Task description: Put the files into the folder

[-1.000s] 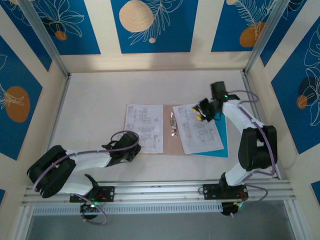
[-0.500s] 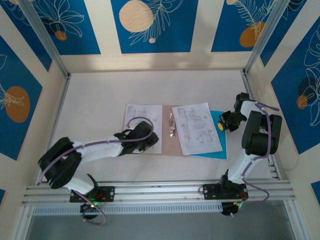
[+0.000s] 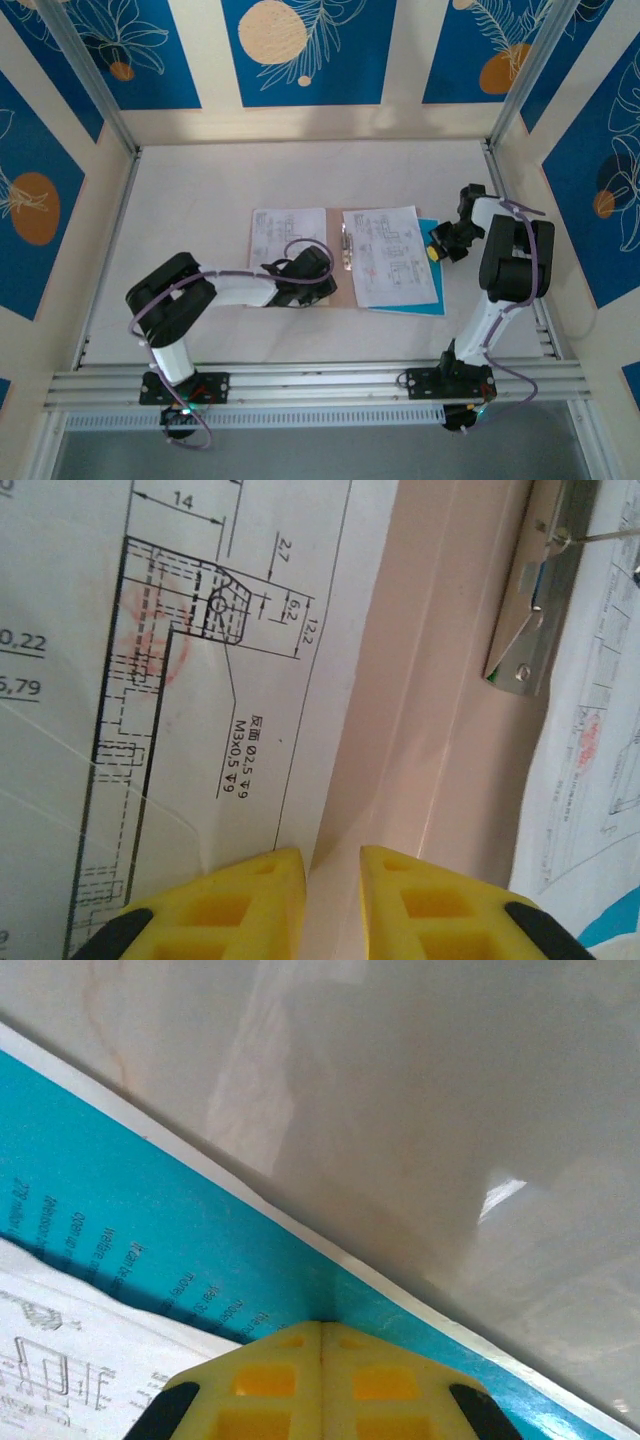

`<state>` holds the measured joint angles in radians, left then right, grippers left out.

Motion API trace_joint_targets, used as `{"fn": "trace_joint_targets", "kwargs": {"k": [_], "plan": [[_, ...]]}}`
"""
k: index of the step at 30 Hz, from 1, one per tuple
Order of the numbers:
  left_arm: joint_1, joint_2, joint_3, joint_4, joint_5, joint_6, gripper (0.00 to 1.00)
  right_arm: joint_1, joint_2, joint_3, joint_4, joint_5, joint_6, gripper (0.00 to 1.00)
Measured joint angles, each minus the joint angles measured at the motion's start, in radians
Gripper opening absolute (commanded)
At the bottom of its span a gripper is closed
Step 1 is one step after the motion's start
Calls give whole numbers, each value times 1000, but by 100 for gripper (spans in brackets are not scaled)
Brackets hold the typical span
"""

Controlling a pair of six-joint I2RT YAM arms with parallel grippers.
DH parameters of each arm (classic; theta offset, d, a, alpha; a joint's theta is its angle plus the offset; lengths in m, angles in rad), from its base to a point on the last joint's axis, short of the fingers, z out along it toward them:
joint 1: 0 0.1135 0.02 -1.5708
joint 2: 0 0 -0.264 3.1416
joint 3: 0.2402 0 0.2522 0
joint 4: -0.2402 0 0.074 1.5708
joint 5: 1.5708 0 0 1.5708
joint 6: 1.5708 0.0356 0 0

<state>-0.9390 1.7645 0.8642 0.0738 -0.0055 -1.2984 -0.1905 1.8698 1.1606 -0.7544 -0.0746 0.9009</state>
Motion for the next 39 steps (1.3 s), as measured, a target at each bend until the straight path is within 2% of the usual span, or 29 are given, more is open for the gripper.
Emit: {"fn": "trace_joint_targets", "kwargs": {"k": [10, 15, 21, 25, 30, 35, 39], "plan": [[0, 0, 0, 3, 0, 12, 22, 23, 10, -10, 90, -90, 59, 6], [0, -3, 6, -19, -3, 27, 21, 37, 21, -4, 130, -158, 69, 10], [0, -4, 14, -45, -14, 43, 20, 16, -67, -6, 129, -192, 66, 12], [0, -14, 14, -68, -29, 45, 19, -22, -113, 3, 111, -180, 46, 12], [0, -26, 9, -97, -47, 52, 19, -45, -77, 3, 92, -132, 26, 9], [0, -38, -9, -93, -52, 52, 19, -19, -4, 5, 76, -81, 19, 9], [0, -51, -21, -84, -52, 56, 26, 10, -9, -4, 64, -47, 23, 12]]}}
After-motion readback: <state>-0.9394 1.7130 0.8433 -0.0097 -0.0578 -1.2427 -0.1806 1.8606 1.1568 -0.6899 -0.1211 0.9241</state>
